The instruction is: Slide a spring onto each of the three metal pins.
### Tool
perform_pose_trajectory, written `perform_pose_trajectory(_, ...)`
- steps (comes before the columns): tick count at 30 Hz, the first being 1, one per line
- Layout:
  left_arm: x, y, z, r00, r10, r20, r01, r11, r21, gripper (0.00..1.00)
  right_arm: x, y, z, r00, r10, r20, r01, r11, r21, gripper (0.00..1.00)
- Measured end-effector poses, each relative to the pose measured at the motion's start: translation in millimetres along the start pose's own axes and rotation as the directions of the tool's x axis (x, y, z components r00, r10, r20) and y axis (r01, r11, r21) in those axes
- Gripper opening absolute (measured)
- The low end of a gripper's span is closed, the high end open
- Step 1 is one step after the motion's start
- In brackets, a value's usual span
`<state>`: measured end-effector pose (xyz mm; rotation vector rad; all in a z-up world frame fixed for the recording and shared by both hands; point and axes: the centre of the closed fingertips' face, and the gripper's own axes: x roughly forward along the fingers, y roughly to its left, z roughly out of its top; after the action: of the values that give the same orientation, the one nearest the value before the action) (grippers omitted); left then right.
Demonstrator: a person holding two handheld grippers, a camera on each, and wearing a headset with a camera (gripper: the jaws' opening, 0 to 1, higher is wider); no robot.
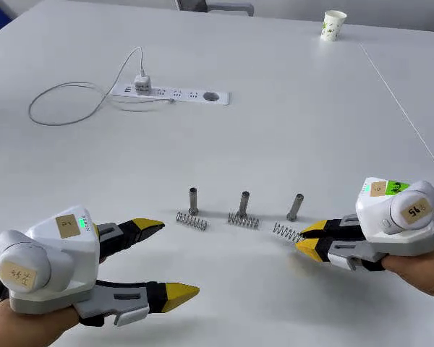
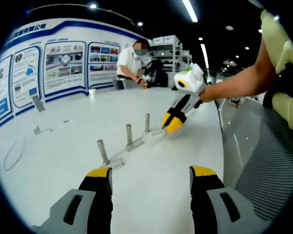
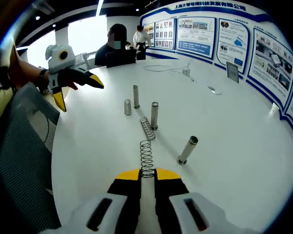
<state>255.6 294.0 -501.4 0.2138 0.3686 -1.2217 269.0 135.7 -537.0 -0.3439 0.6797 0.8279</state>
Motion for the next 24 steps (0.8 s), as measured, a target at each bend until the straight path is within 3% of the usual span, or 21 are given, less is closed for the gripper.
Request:
perform_pose_trajectory(11,9.1,-7.0,7.4,0.9989,-0.048,0.006,0.047,0.998,0.040,0.56,10.3,37.4,40.9,0.9913,0.132,0.011,-0.129,0.985,-0.111,0.11)
perform_pose_trajectory(24,22.2,-19.3,13.6,0.9960,-0.088,0.016,0.086,0.993,0.075,0.46,12.9,70.1,60.2,0.9691,0.245,-0.028,-0.246,0.948,-0.205,0.11)
